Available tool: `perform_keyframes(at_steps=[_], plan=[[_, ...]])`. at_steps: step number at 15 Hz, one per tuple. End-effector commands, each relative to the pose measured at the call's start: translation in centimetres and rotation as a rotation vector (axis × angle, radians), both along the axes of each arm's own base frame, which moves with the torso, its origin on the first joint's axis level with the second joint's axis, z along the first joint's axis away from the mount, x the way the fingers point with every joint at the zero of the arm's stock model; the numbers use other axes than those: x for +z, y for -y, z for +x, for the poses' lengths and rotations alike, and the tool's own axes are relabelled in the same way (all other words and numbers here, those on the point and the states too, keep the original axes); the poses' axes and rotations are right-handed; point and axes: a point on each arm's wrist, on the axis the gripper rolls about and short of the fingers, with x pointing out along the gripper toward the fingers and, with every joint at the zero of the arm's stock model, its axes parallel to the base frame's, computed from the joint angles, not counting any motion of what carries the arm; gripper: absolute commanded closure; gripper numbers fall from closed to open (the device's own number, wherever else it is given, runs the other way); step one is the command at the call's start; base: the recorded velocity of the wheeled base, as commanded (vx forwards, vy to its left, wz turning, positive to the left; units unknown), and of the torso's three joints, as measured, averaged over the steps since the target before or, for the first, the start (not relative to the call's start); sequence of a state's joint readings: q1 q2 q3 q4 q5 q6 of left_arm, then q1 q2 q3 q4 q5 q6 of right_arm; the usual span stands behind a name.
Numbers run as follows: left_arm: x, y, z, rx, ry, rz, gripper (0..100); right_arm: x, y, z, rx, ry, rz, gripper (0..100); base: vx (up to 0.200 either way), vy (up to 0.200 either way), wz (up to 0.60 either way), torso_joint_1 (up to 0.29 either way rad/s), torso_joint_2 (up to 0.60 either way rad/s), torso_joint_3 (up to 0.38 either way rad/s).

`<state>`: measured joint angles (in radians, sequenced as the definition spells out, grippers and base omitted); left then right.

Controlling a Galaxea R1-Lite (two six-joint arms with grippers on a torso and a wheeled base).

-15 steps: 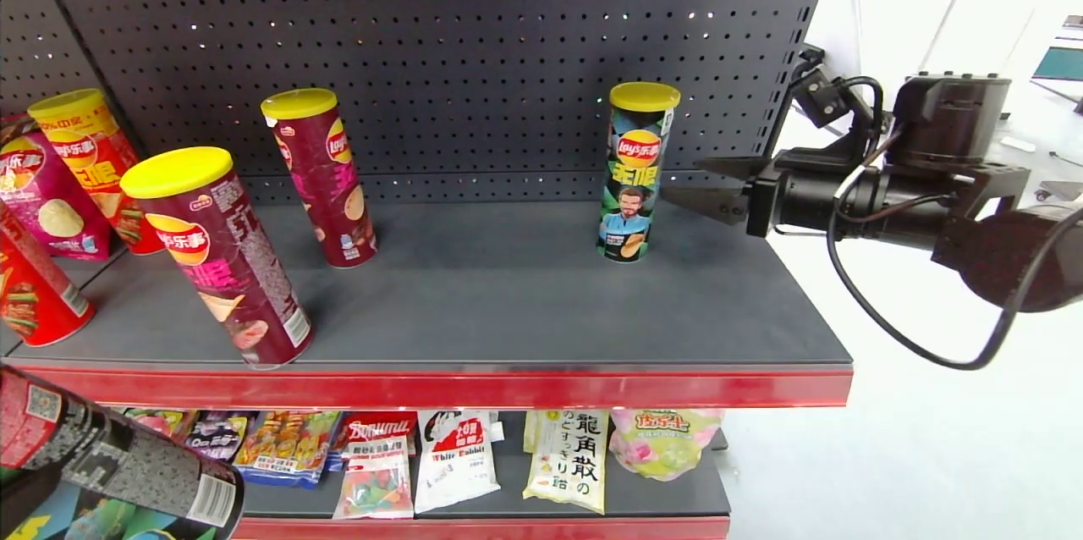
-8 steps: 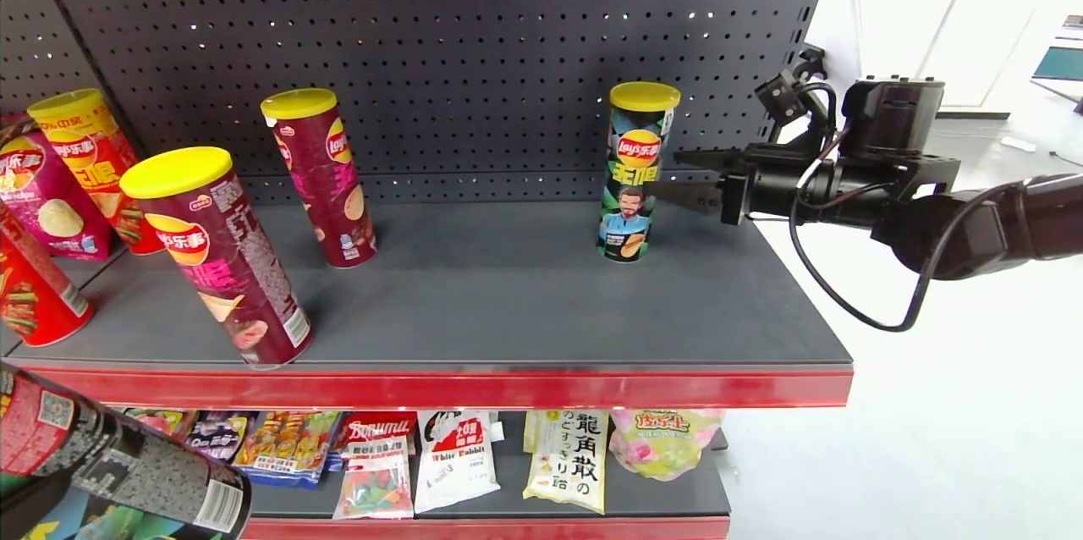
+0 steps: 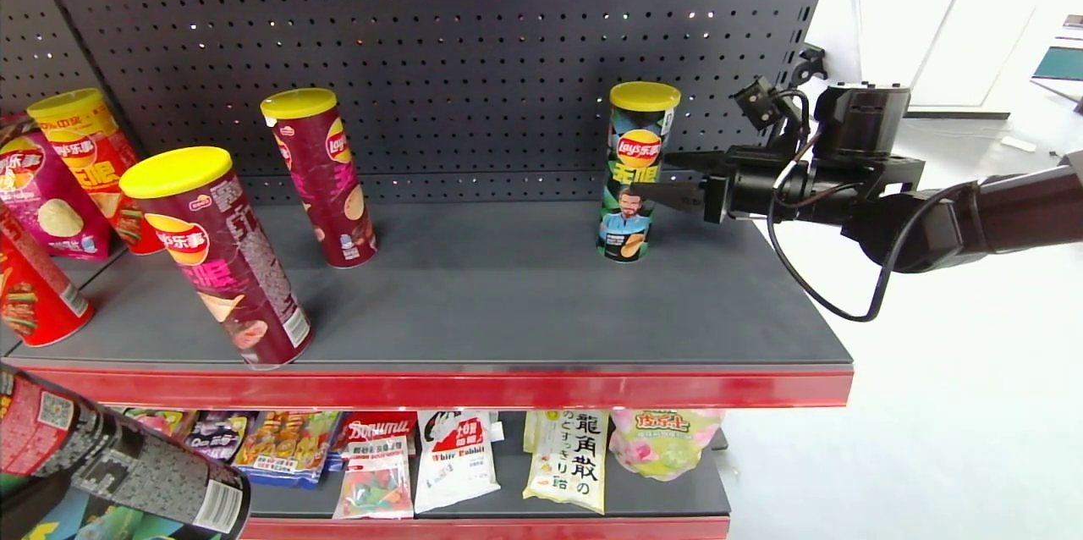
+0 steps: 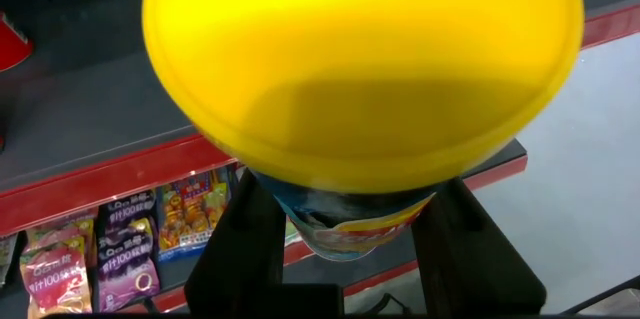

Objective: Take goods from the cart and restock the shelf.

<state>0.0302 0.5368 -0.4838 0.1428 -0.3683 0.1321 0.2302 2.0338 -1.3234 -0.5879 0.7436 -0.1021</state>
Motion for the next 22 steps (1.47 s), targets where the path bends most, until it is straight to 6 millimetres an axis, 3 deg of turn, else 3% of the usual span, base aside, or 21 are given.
perform_keyframes(at_steps=[1,13,14,19,22], plan=[[0.0,0.0,0.0,0.001,0.002,0.0,100,-0.1,-0.3,0.7,0.003,0.006,0.001,0,0.0,0.0,0.0,0.0,0.0,0.0],[-0.1,0.0,0.0,0.0,-0.003,0.001,100,-0.9,-2.5,1.5,0.048,0.004,0.001,0,0.0,0.0,0.0,0.0,0.0,0.0],[-0.1,0.0,0.0,0.0,-0.003,0.001,100,-0.9,-2.8,1.7,0.049,0.011,0.003,100,0.0,0.0,0.0,0.0,0.0,0.0],[0.0,0.0,0.0,0.0,0.001,0.001,100,-1.0,-3.0,1.8,0.049,0.007,0.003,100,0.0,0.0,0.0,0.0,0.0,0.0],[0.0,0.0,0.0,0.0,0.003,0.001,100,0.5,-2.3,-0.3,0.048,0.018,0.004,100,0.0,0.0,0.0,0.0,0.0,0.0]])
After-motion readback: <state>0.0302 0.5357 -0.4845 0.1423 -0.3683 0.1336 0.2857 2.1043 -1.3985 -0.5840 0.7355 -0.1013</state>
